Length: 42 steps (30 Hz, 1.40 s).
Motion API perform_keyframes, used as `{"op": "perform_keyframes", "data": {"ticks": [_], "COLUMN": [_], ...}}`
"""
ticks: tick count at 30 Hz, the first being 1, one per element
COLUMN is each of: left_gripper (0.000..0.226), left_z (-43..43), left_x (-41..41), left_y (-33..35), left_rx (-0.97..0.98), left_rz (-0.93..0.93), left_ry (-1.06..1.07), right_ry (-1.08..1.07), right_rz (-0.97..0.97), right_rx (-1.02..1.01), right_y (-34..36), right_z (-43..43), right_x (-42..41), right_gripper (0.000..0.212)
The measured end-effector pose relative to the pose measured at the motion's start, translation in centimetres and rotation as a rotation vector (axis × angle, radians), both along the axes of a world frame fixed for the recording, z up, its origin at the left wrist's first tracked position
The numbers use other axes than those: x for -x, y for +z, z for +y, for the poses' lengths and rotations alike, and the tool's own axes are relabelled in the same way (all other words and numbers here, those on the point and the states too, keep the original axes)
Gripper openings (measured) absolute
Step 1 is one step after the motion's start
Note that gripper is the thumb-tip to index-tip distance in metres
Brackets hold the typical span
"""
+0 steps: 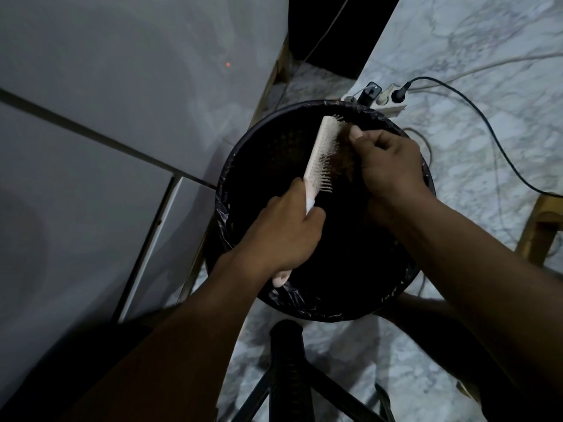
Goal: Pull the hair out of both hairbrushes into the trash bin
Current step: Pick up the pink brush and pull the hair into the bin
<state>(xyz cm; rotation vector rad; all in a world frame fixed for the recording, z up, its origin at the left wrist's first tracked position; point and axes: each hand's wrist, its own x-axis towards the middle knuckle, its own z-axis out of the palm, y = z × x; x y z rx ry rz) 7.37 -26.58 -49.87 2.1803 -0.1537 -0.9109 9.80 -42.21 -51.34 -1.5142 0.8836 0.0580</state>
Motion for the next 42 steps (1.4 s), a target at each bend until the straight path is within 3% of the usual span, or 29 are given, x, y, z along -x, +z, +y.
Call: {"op": "perform_keyframes", "data": {"ticks": [3, 5, 8, 11, 13, 16, 21, 26, 28, 30, 32, 34, 40, 42], "left_gripper": [0.009, 0.009, 0.006, 0.014, 0.017, 0.010, 0.012, 0.018, 0.020, 0.025, 0.025, 0.019, 0.011, 0.010], "left_z": [0.1, 0.2, 0.2, 0.1, 0.2, 0.2, 0.2, 0.5, 0.4, 0.3, 0.3, 0.3, 0.2, 0.2], "left_x": [-0.4, -0.4, -0.3, -0.4, -0.5, -0.3, -0.8, -1.0, -0.9, -0.7, -0.6, -0.6, -1.1, -1.3], "left_y": [-0.2, -0.3, -0.4, -0.5, -0.6, -0.7, -0.6, -0.9, -0.9, -0.7, -0.7, -0.8, -0.9, -1.0], "left_rx": [0.040, 0.028, 0.017, 0.005, -0.014, -0.002, 0.020, -0.011, -0.026, -0.020, -0.011, -0.001, 0.076, 0.088], "left_rz": [0.039, 0.062, 0.077, 0.070, 0.076, 0.059, 0.012, 0.024, 0.021, 0.023, 0.027, 0.031, 0.057, 0.066], "left_ry": [0.110, 0.126, 0.117, 0.127, 0.115, 0.113, 0.155, 0.174, 0.143, 0.104, 0.091, 0.092, 0.157, 0.210], "right_ry": [-0.155, -0.117, 0.092, 0.334, 0.376, 0.295, 0.073, -0.001, 0.077, 0.171, 0.202, 0.160, -0.073, -0.174], "right_rz": [0.039, 0.065, 0.066, -0.061, -0.083, -0.059, -0.017, 0.086, 0.036, -0.024, -0.049, -0.046, 0.061, 0.089], "right_rx": [-0.312, -0.364, -0.291, -0.166, -0.075, -0.012, -0.271, -0.541, -0.497, -0.302, -0.137, -0.136, -0.424, -0.548], "right_y": [0.5, 0.6, 0.9, 1.0, 0.7, 0.3, 0.6, 0.6, 0.8, 0.8, 0.6, 0.5, 0.4, 0.2], "right_z": [0.6, 0.7, 0.6, 0.6, 0.7, 0.3, 0.5, 0.7, 0.9, 1.0, 0.9, 0.6, 0.9, 1.0], "right_x": [-0.6, -0.8, -0.6, 0.1, 0.4, 0.3, -0.2, -0.6, -0.5, -0.2, 0.1, 0.2, 0.0, -0.3], "right_gripper": [0.020, 0.013, 0.024, 0.035, 0.032, 0.016, 0.004, 0.033, 0.045, 0.047, 0.037, 0.026, 0.003, 0.012]}}
